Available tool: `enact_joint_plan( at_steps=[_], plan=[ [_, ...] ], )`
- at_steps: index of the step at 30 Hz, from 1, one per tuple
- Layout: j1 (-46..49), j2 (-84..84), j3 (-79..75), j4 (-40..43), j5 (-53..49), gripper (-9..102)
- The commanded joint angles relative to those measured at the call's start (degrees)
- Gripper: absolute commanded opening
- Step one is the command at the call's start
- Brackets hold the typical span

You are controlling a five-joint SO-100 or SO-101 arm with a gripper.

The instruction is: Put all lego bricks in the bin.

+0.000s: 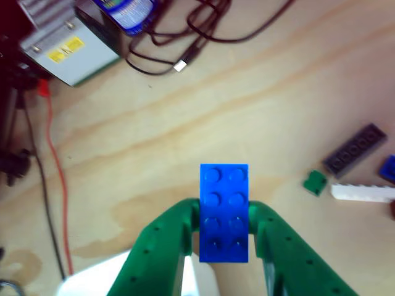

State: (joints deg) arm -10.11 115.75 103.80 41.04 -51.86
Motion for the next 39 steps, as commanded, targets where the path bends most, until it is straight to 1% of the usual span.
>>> enact_joint_plan(
  at_steps=[1,3,6,8,10,12,14,15,16,17,18,20,22,23,24,27,30,31,36,39],
  plan=[
    [-25.9,-13.2,-23.8,24.2,6.2,0],
    [-30.1,-21.2,-29.1,26.8,9.7,0],
    [-34.5,-29.6,-32.8,26.5,13.4,1],
    [-37.1,-32.8,-32.1,26.5,14.2,1],
    [-37.4,-33.2,-29.4,25.0,15.1,2],
    [-35.4,-31.0,-26.5,22.6,15.8,8],
    [-31.4,-26.5,-24.5,21.4,16.9,21],
    [-28.8,-23.5,-22.8,20.2,16.6,25],
    [-25.6,-20.6,-22.1,19.7,17.3,31],
    [-21.8,-17.7,-22.3,20.1,17.8,33],
    [-17.5,-14.5,-21.4,19.1,16.8,31],
    [-5.8,-8.6,-16.0,14.0,13.3,30],
    [4.8,-3.4,-4.4,4.8,5.4,26],
    [9.1,-2.0,2.0,1.4,1.3,23],
    [11.6,-1.4,8.0,0.1,-3.5,21],
    [13.9,-2.8,25.0,-10.2,-11.5,19],
    [13.5,-8.4,33.0,-19.9,-16.4,19],
    [13.4,-10.7,33.5,-22.8,-17.3,20],
    [13.7,-20.3,26.0,-25.0,-21.1,21],
    [15.1,-25.6,22.5,-29.1,-23.6,22]
  ],
)
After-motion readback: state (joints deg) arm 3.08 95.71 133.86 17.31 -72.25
